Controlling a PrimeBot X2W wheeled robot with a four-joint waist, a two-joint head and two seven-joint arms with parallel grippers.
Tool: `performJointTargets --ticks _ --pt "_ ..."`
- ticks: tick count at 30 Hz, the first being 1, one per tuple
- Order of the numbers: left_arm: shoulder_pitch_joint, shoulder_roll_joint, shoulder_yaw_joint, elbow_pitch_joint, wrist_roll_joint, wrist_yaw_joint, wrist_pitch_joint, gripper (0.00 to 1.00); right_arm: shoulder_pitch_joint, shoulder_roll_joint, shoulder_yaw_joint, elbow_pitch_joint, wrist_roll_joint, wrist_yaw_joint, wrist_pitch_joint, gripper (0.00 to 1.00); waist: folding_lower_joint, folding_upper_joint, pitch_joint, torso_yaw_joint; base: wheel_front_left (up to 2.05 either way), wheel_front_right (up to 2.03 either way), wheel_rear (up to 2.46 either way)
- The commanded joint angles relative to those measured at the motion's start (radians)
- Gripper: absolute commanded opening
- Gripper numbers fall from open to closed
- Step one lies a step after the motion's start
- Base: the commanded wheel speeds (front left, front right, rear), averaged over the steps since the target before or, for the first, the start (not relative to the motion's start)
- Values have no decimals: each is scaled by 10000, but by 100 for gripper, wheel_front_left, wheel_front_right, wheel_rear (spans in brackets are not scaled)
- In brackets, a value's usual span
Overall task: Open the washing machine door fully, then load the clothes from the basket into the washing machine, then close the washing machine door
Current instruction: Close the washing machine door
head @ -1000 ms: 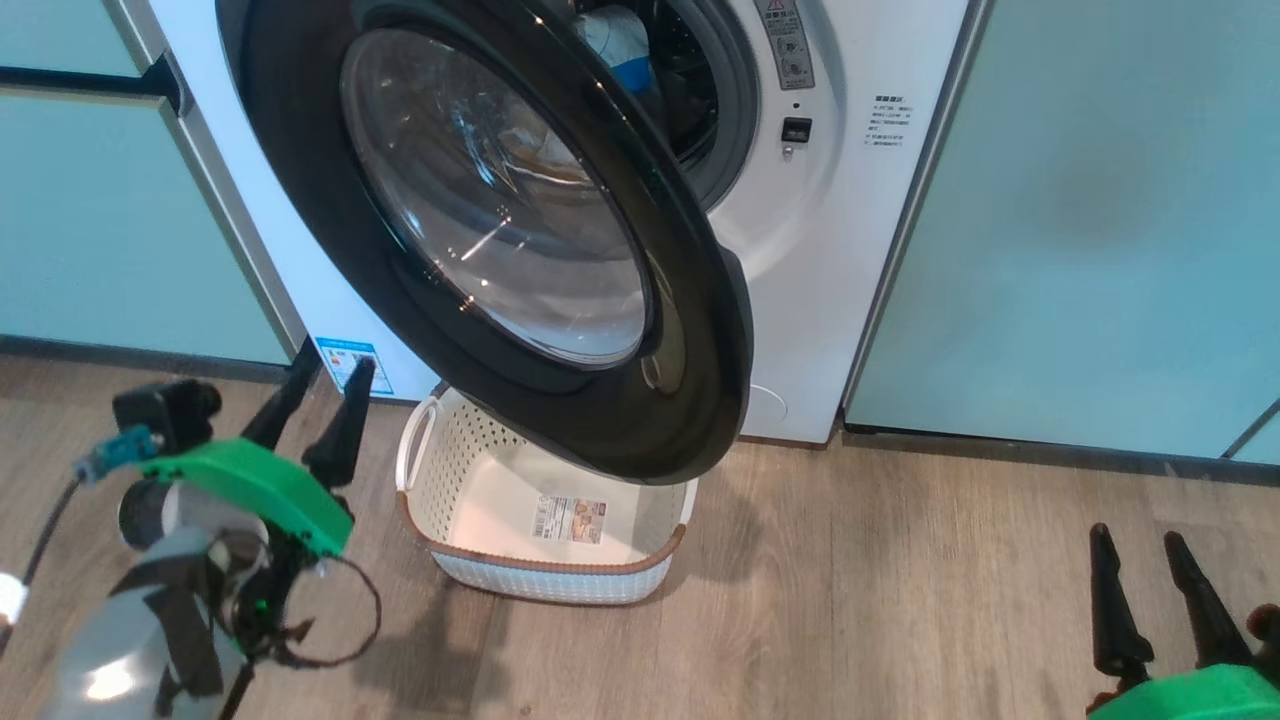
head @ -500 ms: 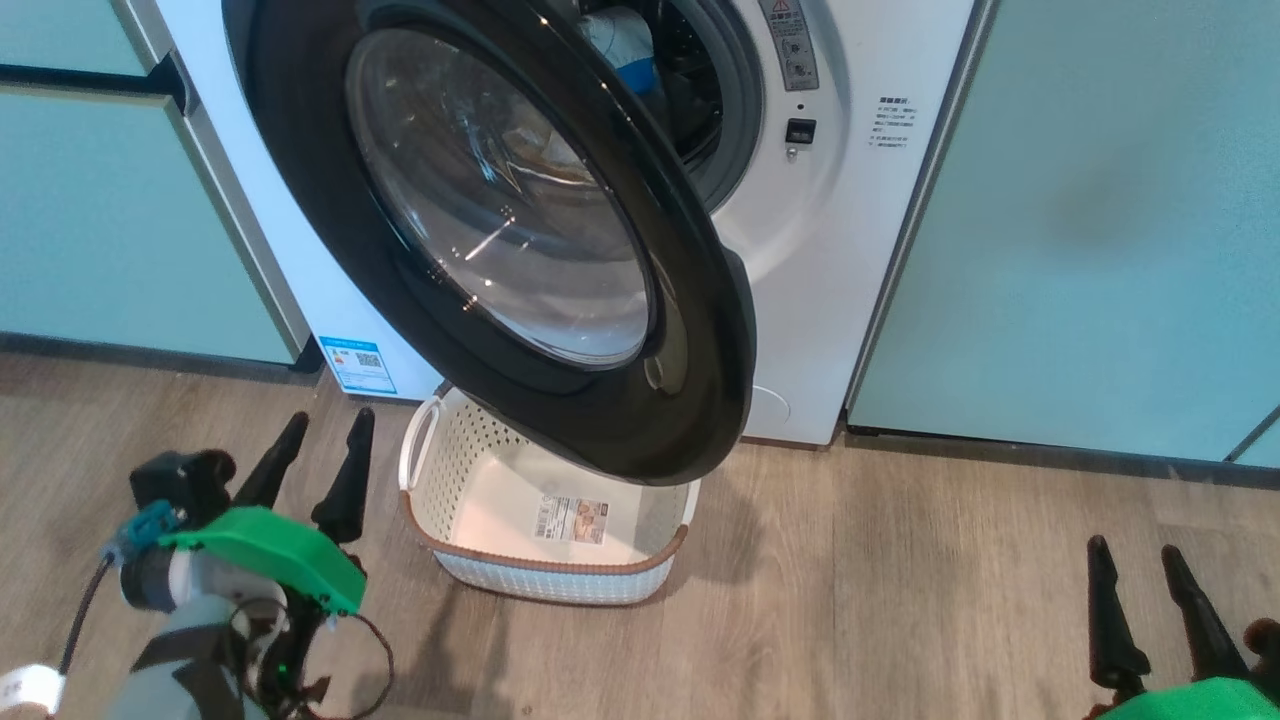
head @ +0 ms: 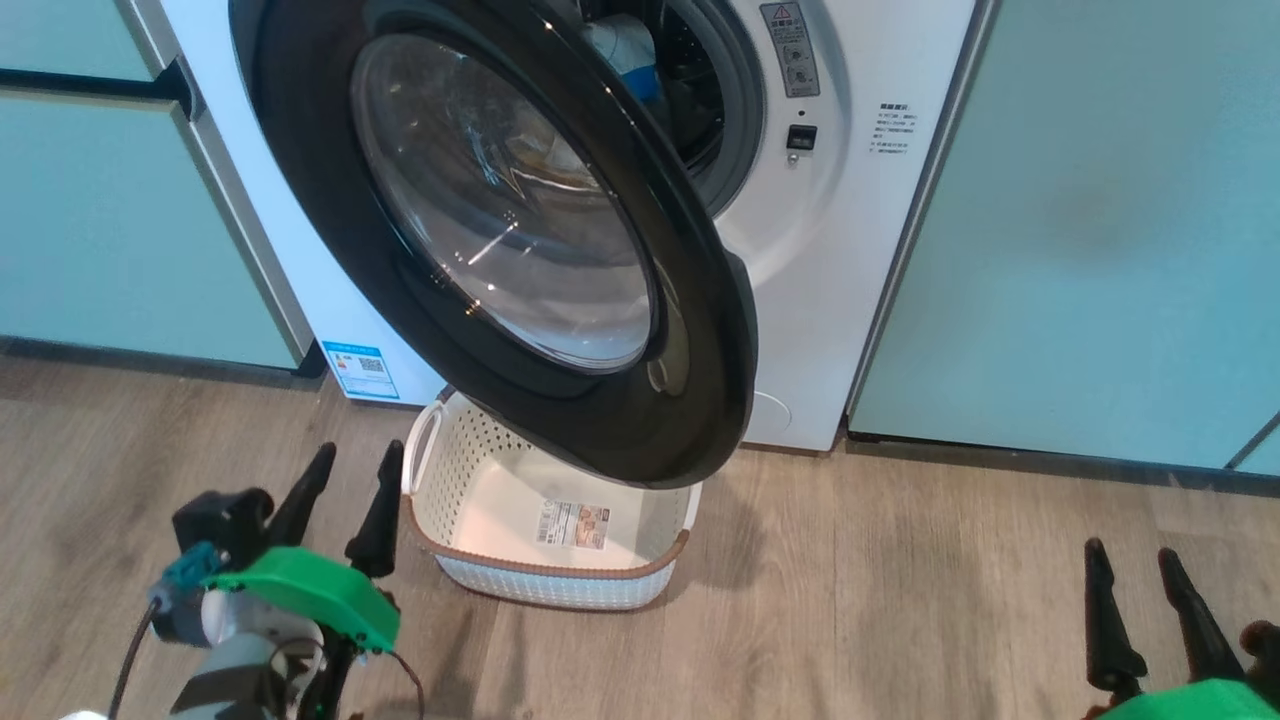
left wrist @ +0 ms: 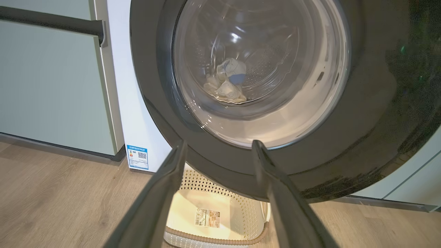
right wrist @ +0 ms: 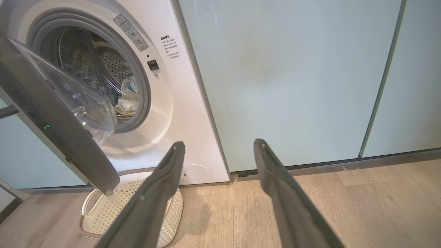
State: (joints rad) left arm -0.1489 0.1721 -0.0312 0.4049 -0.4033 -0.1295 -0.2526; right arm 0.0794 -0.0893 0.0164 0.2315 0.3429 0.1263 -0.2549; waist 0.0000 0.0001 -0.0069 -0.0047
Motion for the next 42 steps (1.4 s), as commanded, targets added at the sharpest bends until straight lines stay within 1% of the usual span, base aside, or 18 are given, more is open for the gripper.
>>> performJointTargets --ticks 1,6,7,8,9,13,18,23,28,32,35,36,37,40,41,42 --pt "-331 170 434 -316 95 -11 -91 100 -208 -86 203 -280 -48 44 -69 100 0 -1 -7 16 0 0 0" --pt "-345 134 286 -244 290 -11 -91 100 -206 -75 74 -250 42 44 -69 100 0 -1 -46 123 0 0 0" --pt "-356 133 275 -226 315 -11 -91 100 -239 -75 -1 -291 84 44 -69 53 0 -1 -49 142 0 0 0" --pt "-364 126 276 -213 338 -11 -91 100 -290 -95 -106 -371 82 44 -69 9 0 -1 -53 158 0 0 0" --pt "-358 116 284 -208 357 -11 -91 100 -353 -77 -263 -484 143 44 -69 0 0 -1 -56 171 0 0 0" --pt "-280 37 317 -156 477 -11 -91 100 -793 -78 -693 -1258 245 44 -69 0 0 -1 -53 247 0 0 0" --pt "-200 -125 343 -136 619 -11 -91 100 -1510 -174 -560 -2515 219 44 -69 0 0 -1 -67 443 0 0 0" --pt "-150 -283 253 -116 721 -11 -91 100 -2212 -279 297 -3509 264 44 -69 0 0 -1 -112 765 0 0 0" --pt "-134 -374 104 -16 790 -11 -91 100 -3095 -672 1820 -4110 212 44 -69 0 0 -1 -155 1169 0 0 0" --pt "-161 -438 -61 39 842 -11 -91 100 -3665 -852 2940 -4183 167 44 -69 0 0 -1 -211 1605 0 0 0" --pt "-211 -477 -152 51 859 -11 -91 100 -3948 -915 3657 -3961 148 44 -69 0 0 -1 -223 1970 0 0 0" --pt "-225 -483 -205 57 877 -11 -91 100 -4003 -923 3875 -3834 128 44 -69 0 0 -1 -220 2096 0 0 0" --pt "-264 -493 -332 76 925 -11 -91 100 -4063 -884 4281 -3520 158 44 -69 0 0 -1 -198 2362 0 0 0" --pt "-354 -528 -550 95 966 -11 -91 100 -4059 -789 4741 -2893 254 44 -69 0 0 -1 -149 2757 0 0 0" --pt "-354 -528 -550 95 966 -11 -91 100 -4059 -789 4741 -2893 254 44 -69 0 0 -1 -149 2757 0 0 0" --pt "-432 -563 -628 100 964 -11 -91 100 -4026 -686 4954 -2412 340 44 -69 0 0 -1 -100 2995 0 0 0"
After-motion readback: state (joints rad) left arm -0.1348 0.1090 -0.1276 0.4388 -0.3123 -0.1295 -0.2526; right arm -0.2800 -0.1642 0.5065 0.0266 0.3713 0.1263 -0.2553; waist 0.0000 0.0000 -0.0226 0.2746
